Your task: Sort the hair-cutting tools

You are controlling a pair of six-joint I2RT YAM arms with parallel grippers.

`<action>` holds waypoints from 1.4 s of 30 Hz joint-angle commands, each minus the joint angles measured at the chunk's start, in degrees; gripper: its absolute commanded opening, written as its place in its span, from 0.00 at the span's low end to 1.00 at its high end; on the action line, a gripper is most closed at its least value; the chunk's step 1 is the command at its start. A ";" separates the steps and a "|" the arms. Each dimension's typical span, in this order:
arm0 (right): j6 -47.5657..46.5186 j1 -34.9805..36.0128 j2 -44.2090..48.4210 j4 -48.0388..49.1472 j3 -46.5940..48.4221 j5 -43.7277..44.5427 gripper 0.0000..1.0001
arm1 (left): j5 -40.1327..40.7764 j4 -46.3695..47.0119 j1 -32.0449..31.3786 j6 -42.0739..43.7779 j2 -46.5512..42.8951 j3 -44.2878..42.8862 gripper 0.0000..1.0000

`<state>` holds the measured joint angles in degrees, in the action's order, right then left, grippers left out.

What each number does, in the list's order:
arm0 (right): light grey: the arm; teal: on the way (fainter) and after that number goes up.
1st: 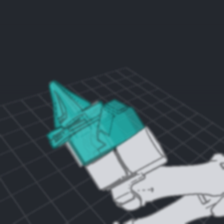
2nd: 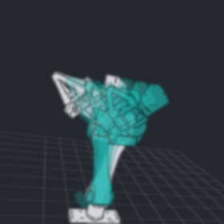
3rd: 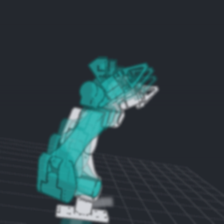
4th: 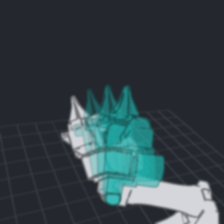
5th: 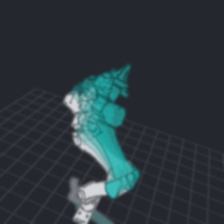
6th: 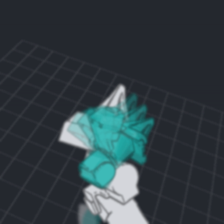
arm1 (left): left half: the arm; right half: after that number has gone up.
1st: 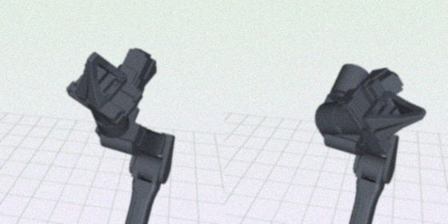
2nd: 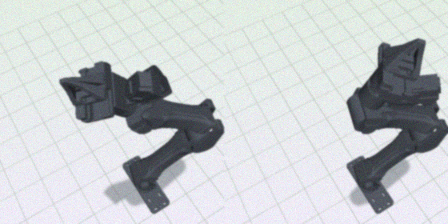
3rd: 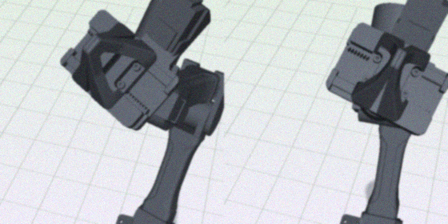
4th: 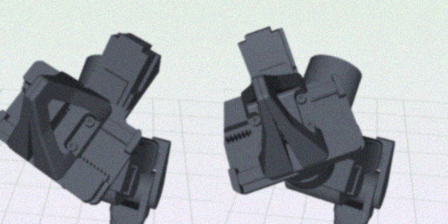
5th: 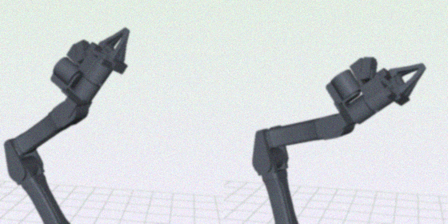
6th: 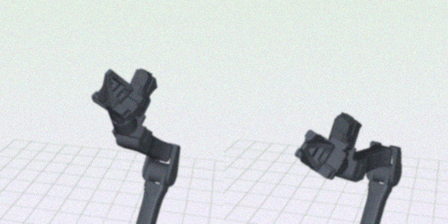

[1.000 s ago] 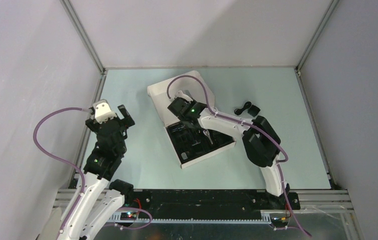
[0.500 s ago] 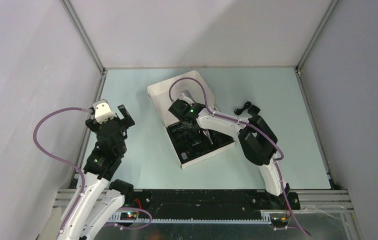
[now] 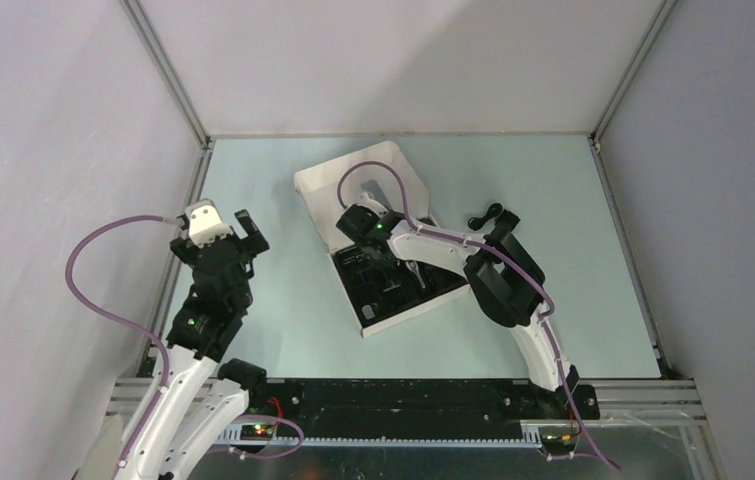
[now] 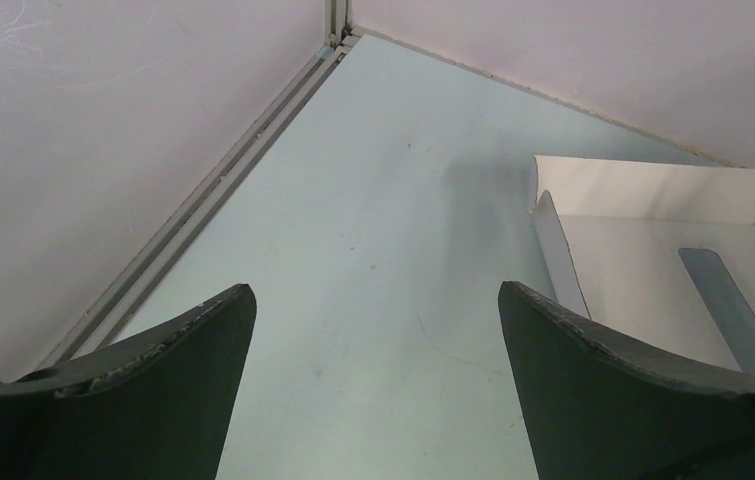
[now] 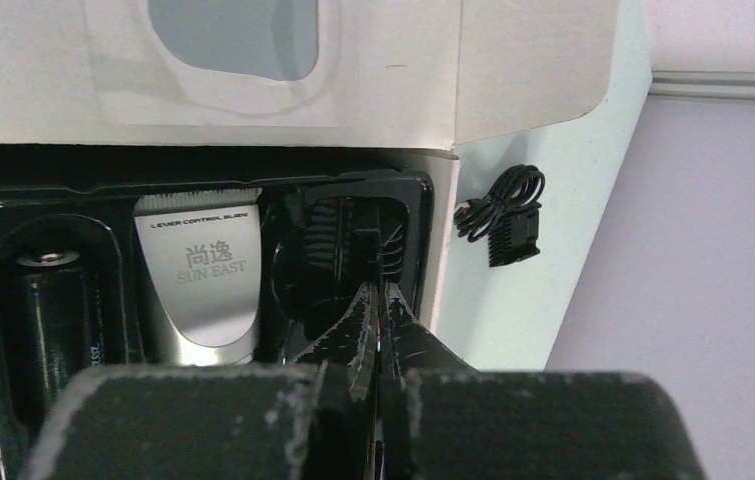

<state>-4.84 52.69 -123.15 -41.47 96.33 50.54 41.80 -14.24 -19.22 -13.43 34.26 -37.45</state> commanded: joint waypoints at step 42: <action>11.83 -10.49 11.03 3.24 -3.80 -28.02 0.34 | -0.14 1.70 -0.27 1.13 0.20 -0.16 0.98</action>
<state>5.43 42.48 -114.65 -41.45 92.86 26.37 41.76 -14.24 -19.22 -13.41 34.22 -37.45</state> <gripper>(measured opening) 0.346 0.985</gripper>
